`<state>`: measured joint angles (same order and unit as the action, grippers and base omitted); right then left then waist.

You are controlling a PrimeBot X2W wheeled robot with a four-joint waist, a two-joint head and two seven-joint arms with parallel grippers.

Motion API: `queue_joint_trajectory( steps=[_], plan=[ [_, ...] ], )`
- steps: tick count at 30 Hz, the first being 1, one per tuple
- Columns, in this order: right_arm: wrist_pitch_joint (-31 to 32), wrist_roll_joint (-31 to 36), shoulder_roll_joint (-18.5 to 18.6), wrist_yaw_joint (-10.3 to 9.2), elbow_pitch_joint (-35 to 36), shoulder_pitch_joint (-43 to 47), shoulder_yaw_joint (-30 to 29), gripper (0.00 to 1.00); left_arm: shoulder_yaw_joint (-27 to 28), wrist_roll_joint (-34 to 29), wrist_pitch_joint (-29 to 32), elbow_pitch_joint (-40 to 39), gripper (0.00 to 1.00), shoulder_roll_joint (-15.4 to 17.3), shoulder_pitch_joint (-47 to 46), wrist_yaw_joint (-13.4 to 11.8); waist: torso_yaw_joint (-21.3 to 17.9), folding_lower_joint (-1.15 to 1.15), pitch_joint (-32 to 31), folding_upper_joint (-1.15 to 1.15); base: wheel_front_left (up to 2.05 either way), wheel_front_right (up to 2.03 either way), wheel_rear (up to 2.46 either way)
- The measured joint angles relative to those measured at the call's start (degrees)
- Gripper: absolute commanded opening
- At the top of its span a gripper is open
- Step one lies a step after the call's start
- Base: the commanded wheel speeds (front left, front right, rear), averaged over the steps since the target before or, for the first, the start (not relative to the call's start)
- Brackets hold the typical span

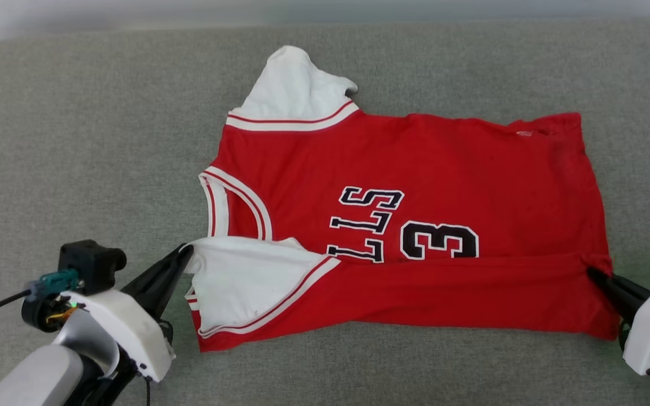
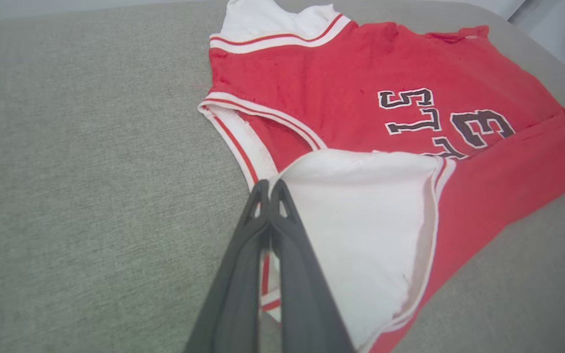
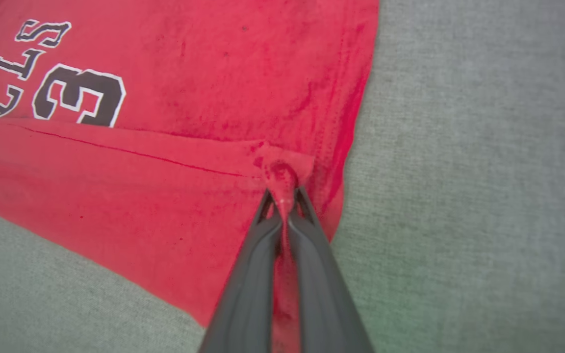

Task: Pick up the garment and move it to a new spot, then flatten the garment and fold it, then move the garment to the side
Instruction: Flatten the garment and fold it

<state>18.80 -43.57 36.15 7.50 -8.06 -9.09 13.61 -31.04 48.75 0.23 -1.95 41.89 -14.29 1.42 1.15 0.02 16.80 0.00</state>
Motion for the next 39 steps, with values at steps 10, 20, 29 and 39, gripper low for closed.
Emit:
queue_joint_trajectory(
  steps=[10, 20, 29, 39],
  plan=[
    [1.5, 4.0, -2.4, 0.00, -3.5, -3.7, 1.1, 1.00, -3.6, 0.0, 1.6, 11.6, 1.00, -5.9, -3.9, 1.9, 0.7, 0.00, 1.9, 0.00, 0.00, 0.00, 0.00],
    [2.3, 4.6, -7.2, 0.00, -4.1, -1.0, -2.8, 1.00, -2.3, 2.2, -1.5, 15.4, 1.00, -8.7, -1.1, -0.9, 1.0, -0.01, -3.7, 0.00, 0.00, 0.00, 0.00],
    [6.9, 12.6, -13.9, 0.00, 1.2, 6.7, -11.6, 1.00, -0.7, 5.4, -0.9, 7.9, 1.00, -7.0, 8.0, -6.9, 0.4, -0.02, -9.1, 0.00, 0.00, 0.00, 0.00],
    [14.1, 17.0, -22.7, -0.01, 8.3, 12.1, -19.3, 1.00, -1.4, 6.9, 3.0, -1.3, 1.00, -5.5, 13.6, -12.1, -0.9, -0.02, -7.8, 0.00, 0.00, 0.00, 0.00]
  ],
)
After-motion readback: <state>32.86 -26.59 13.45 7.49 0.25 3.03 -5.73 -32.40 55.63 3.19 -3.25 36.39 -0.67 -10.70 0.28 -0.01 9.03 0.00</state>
